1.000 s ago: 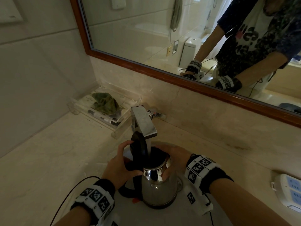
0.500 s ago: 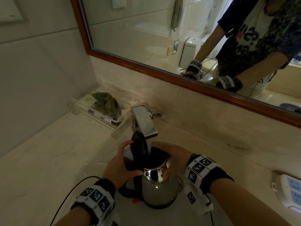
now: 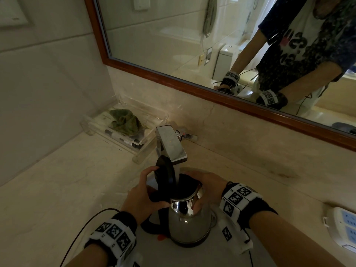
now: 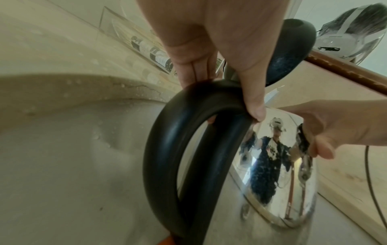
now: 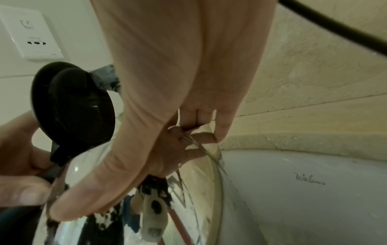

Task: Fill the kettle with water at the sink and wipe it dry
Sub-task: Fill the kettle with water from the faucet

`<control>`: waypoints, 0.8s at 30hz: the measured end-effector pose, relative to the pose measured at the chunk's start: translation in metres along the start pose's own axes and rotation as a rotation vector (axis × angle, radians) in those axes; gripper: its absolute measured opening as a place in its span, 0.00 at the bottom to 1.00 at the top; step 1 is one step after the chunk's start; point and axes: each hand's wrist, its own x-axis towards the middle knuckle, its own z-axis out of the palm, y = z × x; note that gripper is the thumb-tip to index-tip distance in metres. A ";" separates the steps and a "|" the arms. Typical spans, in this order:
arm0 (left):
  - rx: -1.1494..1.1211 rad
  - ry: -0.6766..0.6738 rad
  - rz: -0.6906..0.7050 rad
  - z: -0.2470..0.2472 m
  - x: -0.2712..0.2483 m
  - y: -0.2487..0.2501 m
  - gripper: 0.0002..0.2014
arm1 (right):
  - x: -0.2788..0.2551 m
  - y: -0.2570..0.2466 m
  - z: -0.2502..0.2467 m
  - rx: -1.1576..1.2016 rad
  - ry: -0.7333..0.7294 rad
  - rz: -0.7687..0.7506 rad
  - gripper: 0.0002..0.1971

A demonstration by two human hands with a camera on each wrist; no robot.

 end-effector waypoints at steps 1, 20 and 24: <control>0.000 0.000 -0.002 0.000 0.000 0.000 0.50 | 0.001 0.000 0.001 0.002 0.002 0.005 0.51; -0.008 -0.005 -0.001 0.000 0.001 0.000 0.48 | -0.002 -0.001 -0.002 0.021 -0.004 -0.030 0.51; -0.006 0.001 0.003 0.000 0.000 0.000 0.48 | -0.001 0.001 -0.001 0.033 0.002 -0.037 0.51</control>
